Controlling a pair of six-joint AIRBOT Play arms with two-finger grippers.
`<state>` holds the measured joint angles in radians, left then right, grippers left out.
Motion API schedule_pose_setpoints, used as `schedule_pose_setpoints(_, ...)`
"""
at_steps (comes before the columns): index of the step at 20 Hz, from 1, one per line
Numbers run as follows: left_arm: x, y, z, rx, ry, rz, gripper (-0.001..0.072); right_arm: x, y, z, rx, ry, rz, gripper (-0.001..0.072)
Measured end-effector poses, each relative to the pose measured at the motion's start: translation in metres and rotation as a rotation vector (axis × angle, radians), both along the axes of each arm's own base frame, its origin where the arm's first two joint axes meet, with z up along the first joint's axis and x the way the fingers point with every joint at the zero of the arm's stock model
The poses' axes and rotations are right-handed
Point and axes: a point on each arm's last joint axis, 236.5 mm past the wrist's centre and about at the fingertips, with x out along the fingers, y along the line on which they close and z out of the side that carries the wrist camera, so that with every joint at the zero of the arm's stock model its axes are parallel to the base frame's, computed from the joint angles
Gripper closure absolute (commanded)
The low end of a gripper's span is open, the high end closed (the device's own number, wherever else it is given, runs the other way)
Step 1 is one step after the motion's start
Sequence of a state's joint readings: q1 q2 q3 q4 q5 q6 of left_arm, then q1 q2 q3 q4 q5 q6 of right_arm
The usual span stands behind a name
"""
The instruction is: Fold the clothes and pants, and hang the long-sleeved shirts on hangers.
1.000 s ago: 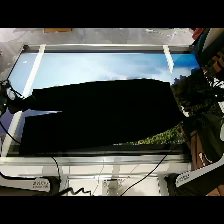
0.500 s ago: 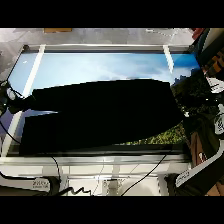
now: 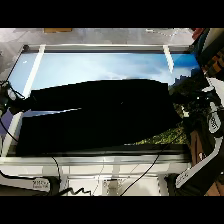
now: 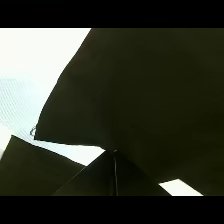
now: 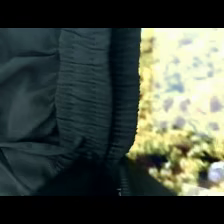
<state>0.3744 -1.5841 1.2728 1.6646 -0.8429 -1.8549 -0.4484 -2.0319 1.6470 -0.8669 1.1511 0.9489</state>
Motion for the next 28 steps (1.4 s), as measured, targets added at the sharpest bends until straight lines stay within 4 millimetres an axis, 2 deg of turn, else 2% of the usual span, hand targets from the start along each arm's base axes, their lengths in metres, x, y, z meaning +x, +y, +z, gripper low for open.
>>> schedule_pose_setpoints(5, 0.002, 0.001, 0.001, 0.004, -0.010, -0.001, 0.0698, 0.018, -0.009, 0.023, -0.079, -0.092, -0.013, 0.0697)
schedule_pose_setpoints(8, 0.008, 0.002, 0.004, 0.014, -0.036, -0.005, 0.0699, 0.014, -0.025, 0.036, -0.094, -0.070, -0.090, 0.0698)
schedule_pose_setpoints(12, 0.022, 0.000, 0.006, 0.032, -0.085, -0.023, 0.0699, -0.010, -0.034, 0.042, -0.113, -0.009, -0.153, 0.0698)
schedule_pose_setpoints(18, 0.040, -0.014, -0.011, 0.035, -0.103, -0.066, 0.0699, -0.062, -0.026, 0.037, -0.146, 0.038, -0.225, 0.0698)
schedule_pose_setpoints(21, 0.050, -0.016, -0.013, 0.044, -0.134, -0.078, 0.0699, -0.083, -0.020, 0.042, -0.168, 0.026, -0.254, 0.0698)
schedule_pose_setpoints(24, 0.058, -0.016, -0.011, 0.055, -0.169, -0.085, 0.0699, -0.096, -0.017, 0.052, -0.187, 0.005, -0.267, 0.0698)
schedule_pose_setpoints(28, 0.061, -0.010, -0.008, 0.063, -0.191, -0.078, 0.0699, -0.099, -0.024, 0.064, -0.236, -0.038, -0.280, 0.0696)
